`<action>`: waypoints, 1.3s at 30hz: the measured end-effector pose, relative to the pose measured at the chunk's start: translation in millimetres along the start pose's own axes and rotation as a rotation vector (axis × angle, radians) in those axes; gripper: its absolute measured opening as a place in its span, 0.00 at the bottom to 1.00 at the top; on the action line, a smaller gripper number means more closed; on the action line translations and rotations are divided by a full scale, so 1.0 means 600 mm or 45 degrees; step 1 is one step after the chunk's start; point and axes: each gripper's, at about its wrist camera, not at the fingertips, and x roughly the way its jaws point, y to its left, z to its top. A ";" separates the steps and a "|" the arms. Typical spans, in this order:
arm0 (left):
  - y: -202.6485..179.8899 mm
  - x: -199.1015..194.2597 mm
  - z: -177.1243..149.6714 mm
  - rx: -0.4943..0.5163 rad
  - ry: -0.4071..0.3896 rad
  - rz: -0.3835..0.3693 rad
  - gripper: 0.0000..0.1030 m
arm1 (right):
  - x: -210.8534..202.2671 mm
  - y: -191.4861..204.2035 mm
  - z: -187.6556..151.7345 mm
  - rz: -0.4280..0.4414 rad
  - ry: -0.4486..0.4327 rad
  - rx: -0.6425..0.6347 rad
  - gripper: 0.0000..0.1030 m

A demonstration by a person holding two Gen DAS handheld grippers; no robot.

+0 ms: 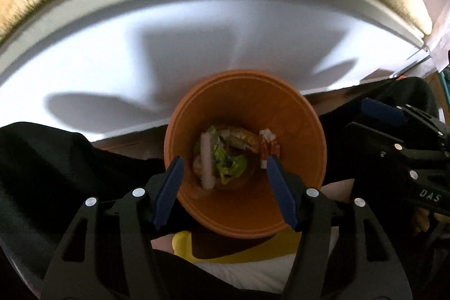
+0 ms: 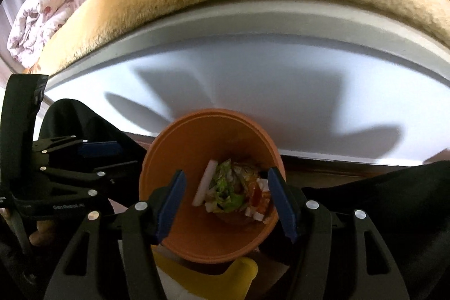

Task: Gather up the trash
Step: 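Raise both open tools back over the bed, then grasp the light blue plastic cup with the left tool while the right tool grasps the white can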

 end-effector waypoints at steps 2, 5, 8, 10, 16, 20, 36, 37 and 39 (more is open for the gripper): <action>-0.010 -0.013 0.009 0.007 -0.036 0.008 0.59 | -0.018 0.003 0.001 -0.001 -0.033 -0.012 0.59; -0.013 -0.048 0.014 0.023 -0.110 0.009 0.60 | -0.058 0.014 0.007 0.006 -0.108 -0.047 0.59; -0.015 -0.094 0.023 0.028 -0.203 0.018 0.65 | -0.104 0.021 0.024 0.019 -0.193 -0.087 0.59; -0.016 -0.128 0.035 0.033 -0.272 0.033 0.65 | -0.131 0.020 0.040 0.028 -0.248 -0.097 0.60; 0.005 -0.200 0.099 0.028 -0.460 0.111 0.66 | -0.185 -0.005 0.105 0.046 -0.360 -0.027 0.60; 0.047 -0.231 0.178 -0.001 -0.564 0.180 0.67 | -0.199 -0.016 0.143 0.023 -0.410 -0.001 0.60; 0.160 -0.112 0.451 -0.173 -0.434 0.143 0.24 | -0.174 -0.063 0.180 -0.056 -0.401 0.092 0.70; 0.165 -0.105 0.453 -0.197 -0.414 0.111 0.18 | -0.172 -0.068 0.182 -0.061 -0.398 0.098 0.70; 0.172 -0.113 0.448 -0.222 -0.459 0.076 0.13 | -0.171 -0.071 0.185 -0.067 -0.395 0.102 0.70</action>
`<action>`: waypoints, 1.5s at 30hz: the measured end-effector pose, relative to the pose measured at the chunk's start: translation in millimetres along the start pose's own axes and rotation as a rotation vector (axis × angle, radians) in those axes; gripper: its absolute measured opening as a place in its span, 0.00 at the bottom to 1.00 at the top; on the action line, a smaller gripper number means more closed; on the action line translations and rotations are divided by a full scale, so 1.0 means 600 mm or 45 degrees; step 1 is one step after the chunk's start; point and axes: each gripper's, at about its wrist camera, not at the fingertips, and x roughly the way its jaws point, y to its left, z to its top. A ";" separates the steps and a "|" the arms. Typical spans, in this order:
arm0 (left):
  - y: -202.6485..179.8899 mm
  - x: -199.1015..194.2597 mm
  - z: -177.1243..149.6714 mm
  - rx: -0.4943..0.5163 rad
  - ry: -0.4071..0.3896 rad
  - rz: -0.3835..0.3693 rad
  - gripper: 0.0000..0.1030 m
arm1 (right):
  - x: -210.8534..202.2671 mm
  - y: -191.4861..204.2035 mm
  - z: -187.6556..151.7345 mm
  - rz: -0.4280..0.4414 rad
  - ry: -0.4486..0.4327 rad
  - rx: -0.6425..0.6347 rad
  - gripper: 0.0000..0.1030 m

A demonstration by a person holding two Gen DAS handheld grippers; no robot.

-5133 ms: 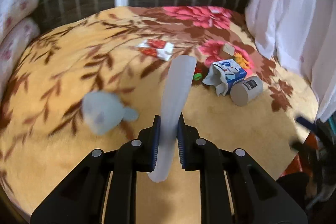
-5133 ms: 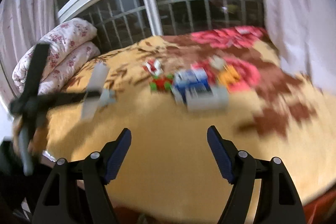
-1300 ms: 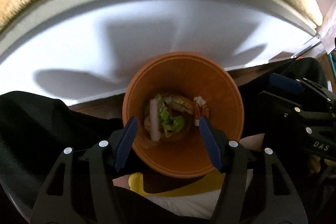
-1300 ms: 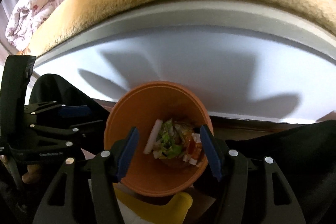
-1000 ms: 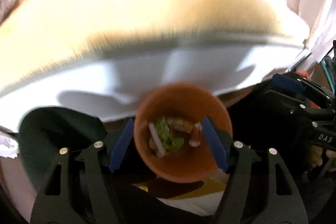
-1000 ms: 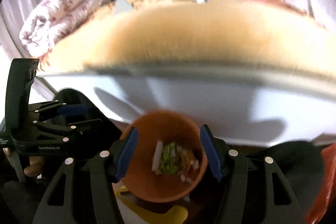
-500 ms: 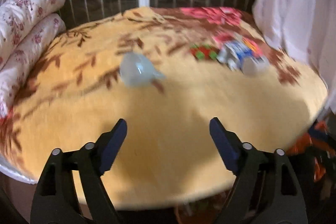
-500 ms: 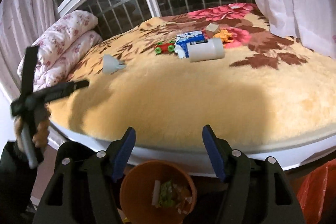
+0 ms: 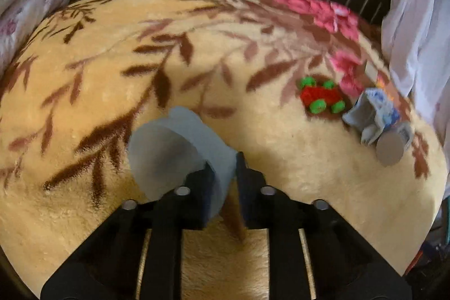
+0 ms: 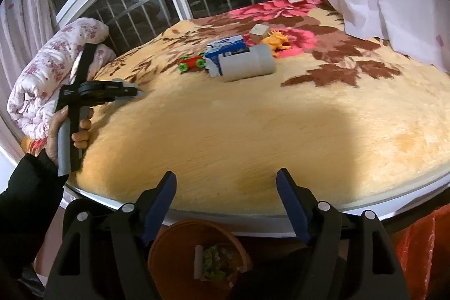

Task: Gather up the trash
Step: 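Grasp the light blue plastic cup with the left tool while the right tool grasps the white can, then carry the cup and can over the orange bucket and release both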

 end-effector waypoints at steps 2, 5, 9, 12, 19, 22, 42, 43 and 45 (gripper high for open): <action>0.010 -0.009 -0.004 -0.033 -0.011 -0.050 0.12 | 0.002 -0.003 0.004 -0.004 -0.001 -0.002 0.70; 0.015 -0.026 -0.009 -0.053 -0.038 -0.084 0.08 | 0.005 -0.007 0.018 -0.013 -0.013 -0.016 0.70; -0.002 -0.068 -0.023 -0.017 -0.098 -0.110 0.07 | 0.012 -0.021 0.071 -0.035 -0.058 -0.045 0.71; -0.021 -0.097 -0.036 0.017 -0.153 -0.123 0.07 | 0.042 -0.037 0.132 -0.039 -0.067 -0.052 0.75; -0.055 -0.144 -0.068 0.029 -0.205 -0.263 0.07 | 0.149 -0.032 0.231 0.005 0.027 -0.116 0.94; -0.069 -0.162 -0.085 0.039 -0.211 -0.310 0.07 | 0.204 -0.024 0.253 -0.044 0.095 -0.170 0.95; -0.117 -0.240 -0.216 0.138 -0.160 -0.465 0.07 | 0.006 0.057 0.124 0.015 -0.090 -0.215 0.73; -0.120 -0.246 -0.229 0.150 -0.154 -0.472 0.07 | -0.016 0.060 0.101 0.029 -0.095 -0.207 0.73; -0.125 -0.256 -0.252 0.173 -0.141 -0.478 0.07 | -0.042 0.059 0.069 0.058 -0.092 -0.180 0.73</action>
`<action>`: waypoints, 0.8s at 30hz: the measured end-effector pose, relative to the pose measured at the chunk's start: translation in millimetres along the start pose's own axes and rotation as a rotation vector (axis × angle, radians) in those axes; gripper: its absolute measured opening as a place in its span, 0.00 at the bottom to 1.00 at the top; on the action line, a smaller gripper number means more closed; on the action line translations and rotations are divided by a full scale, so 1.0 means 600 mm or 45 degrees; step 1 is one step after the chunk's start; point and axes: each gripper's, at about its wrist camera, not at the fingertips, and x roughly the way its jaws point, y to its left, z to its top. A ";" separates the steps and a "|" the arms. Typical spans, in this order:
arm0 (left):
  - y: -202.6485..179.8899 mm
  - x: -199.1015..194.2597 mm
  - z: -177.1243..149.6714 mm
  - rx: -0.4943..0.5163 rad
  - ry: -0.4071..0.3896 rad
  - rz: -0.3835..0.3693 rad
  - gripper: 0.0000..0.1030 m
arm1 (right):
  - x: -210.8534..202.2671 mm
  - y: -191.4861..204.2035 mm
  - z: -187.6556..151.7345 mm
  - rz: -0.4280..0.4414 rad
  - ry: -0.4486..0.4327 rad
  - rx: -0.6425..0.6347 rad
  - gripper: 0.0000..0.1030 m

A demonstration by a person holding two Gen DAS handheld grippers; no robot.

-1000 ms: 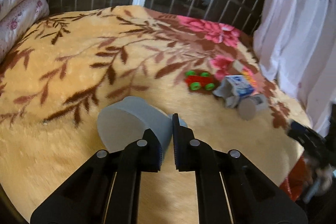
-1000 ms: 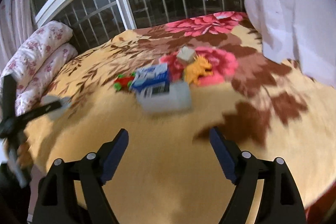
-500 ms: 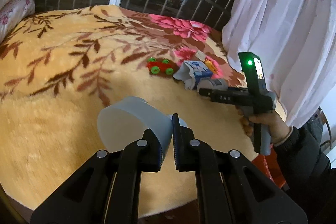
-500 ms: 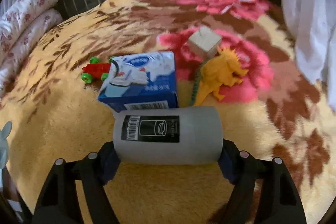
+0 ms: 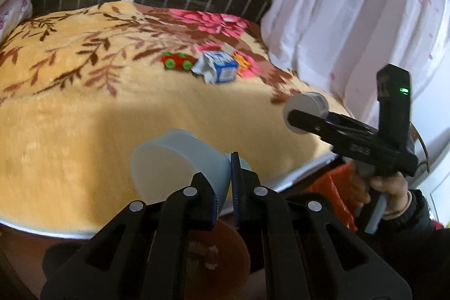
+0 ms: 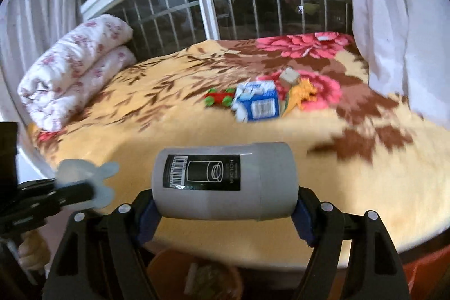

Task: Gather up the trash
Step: 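Carry the cup and can over the orange bucket and release both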

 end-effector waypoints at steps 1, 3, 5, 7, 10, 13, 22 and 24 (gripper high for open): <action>-0.006 -0.005 -0.014 0.011 0.012 -0.002 0.07 | -0.017 0.003 -0.022 0.021 0.006 0.025 0.73; -0.016 -0.012 -0.040 0.033 0.039 -0.005 0.07 | -0.034 0.009 -0.054 0.033 0.018 0.042 0.73; -0.025 -0.016 -0.067 0.056 0.071 -0.002 0.07 | -0.050 0.020 -0.090 0.020 0.027 0.031 0.73; -0.032 -0.015 -0.093 0.083 0.107 0.013 0.07 | -0.060 0.030 -0.125 0.036 0.046 0.036 0.73; -0.039 -0.009 -0.127 0.113 0.154 0.028 0.07 | -0.059 0.037 -0.158 0.061 0.077 0.054 0.73; -0.039 0.004 -0.155 0.131 0.190 0.059 0.07 | -0.050 0.047 -0.192 0.073 0.124 0.064 0.73; -0.015 0.073 -0.226 0.154 0.349 0.137 0.07 | -0.004 0.059 -0.258 0.047 0.244 0.025 0.73; -0.009 0.083 -0.231 0.145 0.376 0.130 0.07 | 0.007 0.060 -0.267 0.040 0.269 0.012 0.73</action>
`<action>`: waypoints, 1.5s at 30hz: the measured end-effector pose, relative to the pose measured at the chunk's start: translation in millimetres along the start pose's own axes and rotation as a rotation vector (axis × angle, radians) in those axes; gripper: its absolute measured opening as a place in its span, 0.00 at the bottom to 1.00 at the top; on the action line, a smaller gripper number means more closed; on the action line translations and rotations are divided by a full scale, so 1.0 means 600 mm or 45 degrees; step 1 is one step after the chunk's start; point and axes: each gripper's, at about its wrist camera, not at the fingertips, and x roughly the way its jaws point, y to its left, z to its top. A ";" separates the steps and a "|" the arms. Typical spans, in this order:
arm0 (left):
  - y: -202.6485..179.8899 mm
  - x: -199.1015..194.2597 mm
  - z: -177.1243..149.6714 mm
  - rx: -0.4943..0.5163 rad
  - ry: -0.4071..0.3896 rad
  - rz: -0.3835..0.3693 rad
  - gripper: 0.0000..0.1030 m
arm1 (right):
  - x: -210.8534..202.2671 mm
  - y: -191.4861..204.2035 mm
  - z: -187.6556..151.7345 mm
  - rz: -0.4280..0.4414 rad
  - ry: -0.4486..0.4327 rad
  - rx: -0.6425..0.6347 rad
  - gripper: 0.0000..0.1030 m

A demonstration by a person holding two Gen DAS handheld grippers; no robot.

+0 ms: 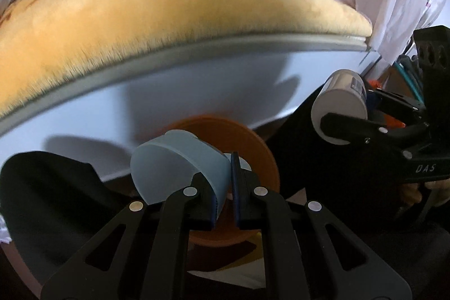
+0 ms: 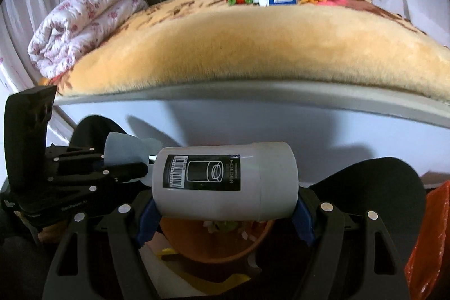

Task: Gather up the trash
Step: 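Carry the cup and can over the orange bucket and release both, then raise both open tools back over the bed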

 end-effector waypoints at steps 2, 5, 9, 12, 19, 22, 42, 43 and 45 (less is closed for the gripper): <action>0.004 0.011 -0.002 -0.005 0.025 -0.008 0.07 | 0.014 0.001 -0.006 0.001 0.029 -0.015 0.73; 0.008 0.025 -0.003 -0.008 0.053 -0.017 0.07 | 0.029 0.005 -0.011 0.009 0.058 -0.036 0.73; 0.013 0.044 -0.005 -0.012 0.094 -0.032 0.07 | 0.056 0.005 -0.015 0.024 0.112 -0.042 0.73; 0.016 0.052 -0.005 -0.018 0.114 -0.039 0.07 | 0.071 0.000 -0.019 0.023 0.144 -0.036 0.73; 0.026 0.063 -0.010 -0.027 0.164 -0.047 0.07 | 0.098 -0.004 -0.023 0.027 0.209 -0.040 0.74; 0.025 0.082 -0.008 -0.045 0.227 0.001 0.67 | 0.116 -0.007 -0.029 -0.011 0.268 -0.048 0.80; 0.036 -0.063 0.074 -0.086 -0.129 0.046 0.79 | -0.031 -0.057 0.084 -0.028 -0.085 -0.019 0.84; 0.037 -0.071 0.085 -0.088 -0.162 0.061 0.79 | -0.035 -0.059 0.098 -0.036 -0.102 -0.026 0.84; 0.041 -0.084 0.110 -0.083 -0.216 0.077 0.80 | -0.044 -0.062 0.139 -0.059 -0.162 -0.051 0.86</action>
